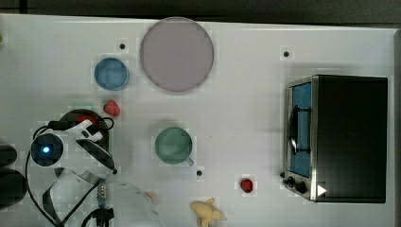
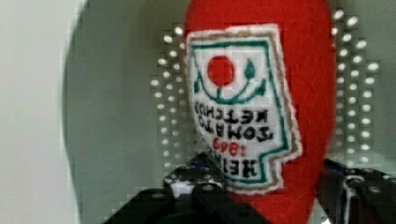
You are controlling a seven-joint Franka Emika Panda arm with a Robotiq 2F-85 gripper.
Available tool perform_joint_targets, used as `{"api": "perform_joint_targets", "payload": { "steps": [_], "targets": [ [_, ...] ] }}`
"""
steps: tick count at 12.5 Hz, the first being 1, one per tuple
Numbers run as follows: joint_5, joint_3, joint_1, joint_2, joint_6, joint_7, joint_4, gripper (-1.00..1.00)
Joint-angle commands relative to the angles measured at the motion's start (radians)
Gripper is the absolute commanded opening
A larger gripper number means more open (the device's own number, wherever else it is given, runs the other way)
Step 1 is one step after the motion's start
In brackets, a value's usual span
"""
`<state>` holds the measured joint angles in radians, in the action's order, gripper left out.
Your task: Pick ketchup from strainer and place it on the table
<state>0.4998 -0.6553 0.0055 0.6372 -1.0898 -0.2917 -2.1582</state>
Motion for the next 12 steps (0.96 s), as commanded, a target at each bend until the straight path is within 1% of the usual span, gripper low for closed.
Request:
{"api": "perform_joint_targets", "payload": {
  "steps": [1, 2, 4, 5, 7, 10, 12],
  "targets": [
    [-0.022, -0.037, -0.007, -0.103, 0.096, -0.047, 0.015, 0.16],
    [-0.063, -0.056, -0.015, -0.144, 0.134, -0.047, 0.019, 0.16],
    [-0.189, -0.091, -0.038, -0.239, 0.193, -0.045, 0.038, 0.16],
    [-0.244, -0.099, -0.047, -0.285, 0.229, -0.039, 0.058, 0.16],
    [-0.322, -0.094, -0.067, -0.354, 0.353, -0.007, 0.123, 0.16],
    [-0.402, -0.074, -0.119, -0.387, 0.595, 0.071, 0.269, 0.16],
    [-0.410, -0.031, -0.156, -0.386, 0.714, 0.157, 0.356, 0.16]
  ]
}}
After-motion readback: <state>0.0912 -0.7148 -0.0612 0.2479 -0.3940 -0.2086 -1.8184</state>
